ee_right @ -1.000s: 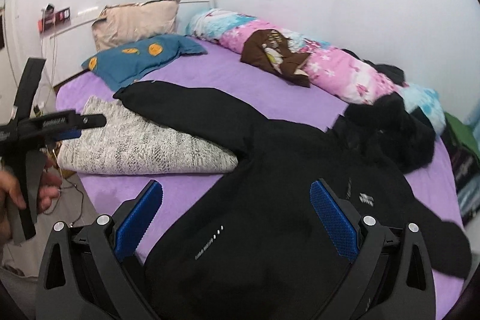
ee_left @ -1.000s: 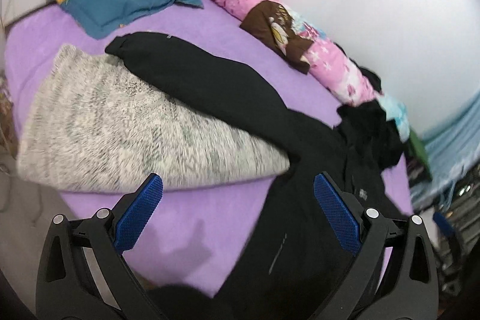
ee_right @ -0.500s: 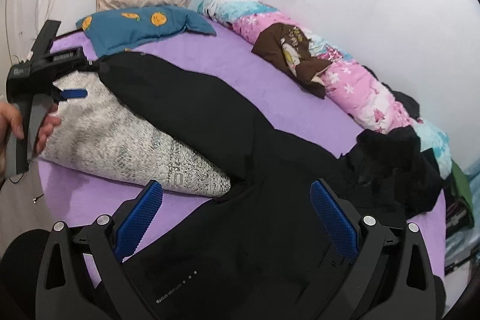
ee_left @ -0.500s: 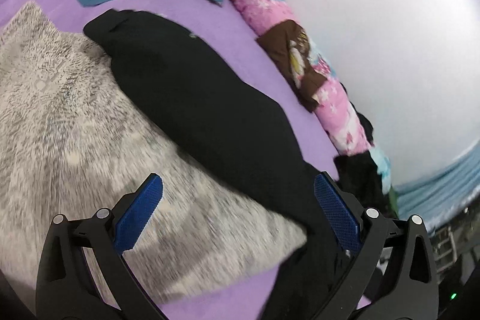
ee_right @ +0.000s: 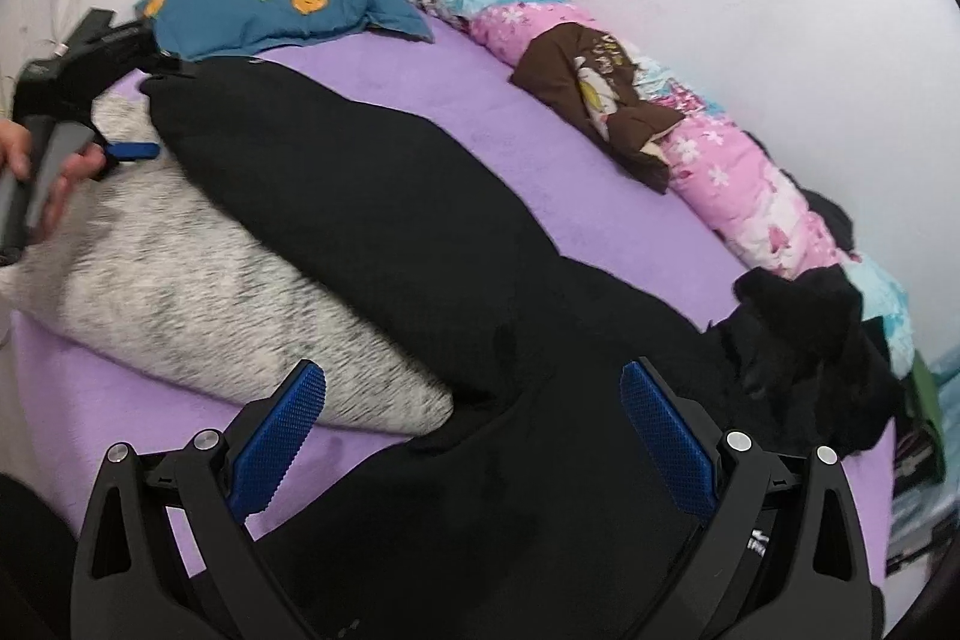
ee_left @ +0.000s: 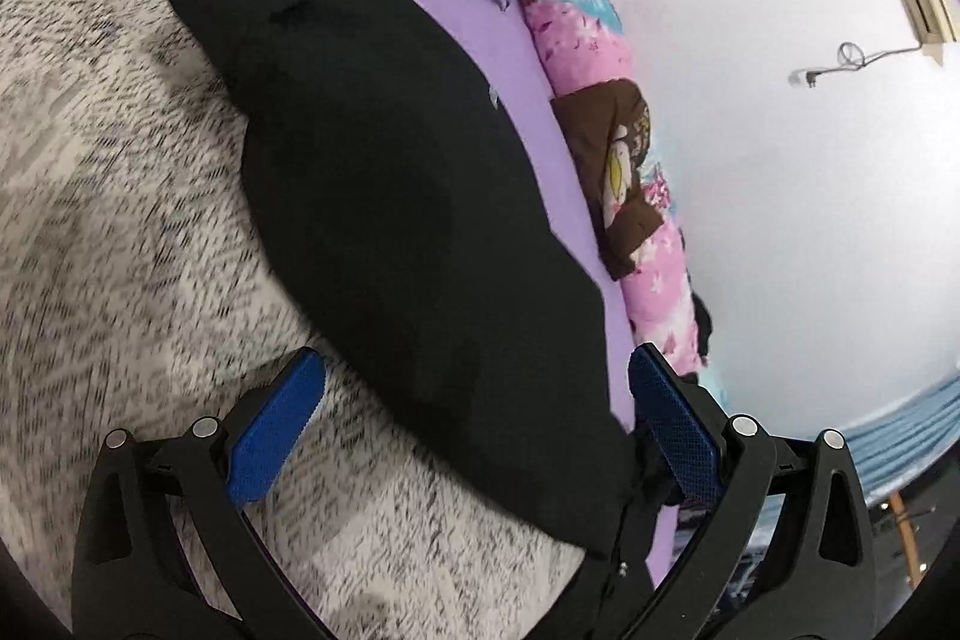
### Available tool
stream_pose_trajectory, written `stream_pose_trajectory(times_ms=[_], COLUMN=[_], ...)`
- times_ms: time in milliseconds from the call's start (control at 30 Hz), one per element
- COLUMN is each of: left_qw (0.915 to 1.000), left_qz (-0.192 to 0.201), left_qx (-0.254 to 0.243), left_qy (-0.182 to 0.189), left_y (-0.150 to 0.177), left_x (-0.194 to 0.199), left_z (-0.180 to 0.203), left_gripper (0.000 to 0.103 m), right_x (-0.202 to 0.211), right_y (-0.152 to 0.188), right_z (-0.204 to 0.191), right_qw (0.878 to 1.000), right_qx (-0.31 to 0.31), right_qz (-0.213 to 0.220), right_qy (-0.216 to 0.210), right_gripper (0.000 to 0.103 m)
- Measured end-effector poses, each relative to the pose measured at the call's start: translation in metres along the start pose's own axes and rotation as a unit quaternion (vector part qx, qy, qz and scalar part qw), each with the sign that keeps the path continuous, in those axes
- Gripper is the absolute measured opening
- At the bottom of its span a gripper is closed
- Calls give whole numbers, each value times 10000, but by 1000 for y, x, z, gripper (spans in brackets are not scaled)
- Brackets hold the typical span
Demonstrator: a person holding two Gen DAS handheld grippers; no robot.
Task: Fold large clothes
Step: 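Move the left gripper down to the jacket sleeve cuff beside the grey blanket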
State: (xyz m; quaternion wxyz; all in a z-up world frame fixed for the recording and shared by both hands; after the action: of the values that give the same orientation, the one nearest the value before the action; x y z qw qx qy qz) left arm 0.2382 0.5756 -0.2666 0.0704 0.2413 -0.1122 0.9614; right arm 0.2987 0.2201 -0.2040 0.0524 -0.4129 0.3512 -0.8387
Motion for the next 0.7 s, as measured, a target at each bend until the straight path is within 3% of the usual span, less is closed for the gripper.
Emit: stream_pose_trajectory(times_ms=[300,400,533,700], left_qw=[9997,9990,9985,9980], left_qz=[123,166,239,287], left_qx=[46,239,415,537], left_qy=[222,329,256,198], left_y=[-18,-22,-21,-21], left_x=[-11,-15,-9,-7], left_z=[4,1,-10,-21], left_gripper=[97,95,73,59], right_x=[-54,-64,-66,-66], right_y=[3,5,11,17], right_z=[7,9,7,5], right_qw=[9990,9990,9993,9995], right_qx=[161,159,130,111], right_qz=[-219,-280,-278,-286], right_qy=[344,312,215,124], right_gripper=[97,85,84,85])
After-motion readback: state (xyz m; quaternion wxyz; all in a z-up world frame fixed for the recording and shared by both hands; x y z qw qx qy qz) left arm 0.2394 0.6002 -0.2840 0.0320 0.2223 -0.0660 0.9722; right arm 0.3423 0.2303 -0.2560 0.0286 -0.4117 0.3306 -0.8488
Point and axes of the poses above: each gripper's, at about its wrist camera, not at the fingertips, and x roughly against the way its jaws point, z to its right, y to its underside, the point moved 7 cm from there along -x, roughly the way its jaws point, and after that the axes turned 5 degrees about x, right-handed, at the moved point
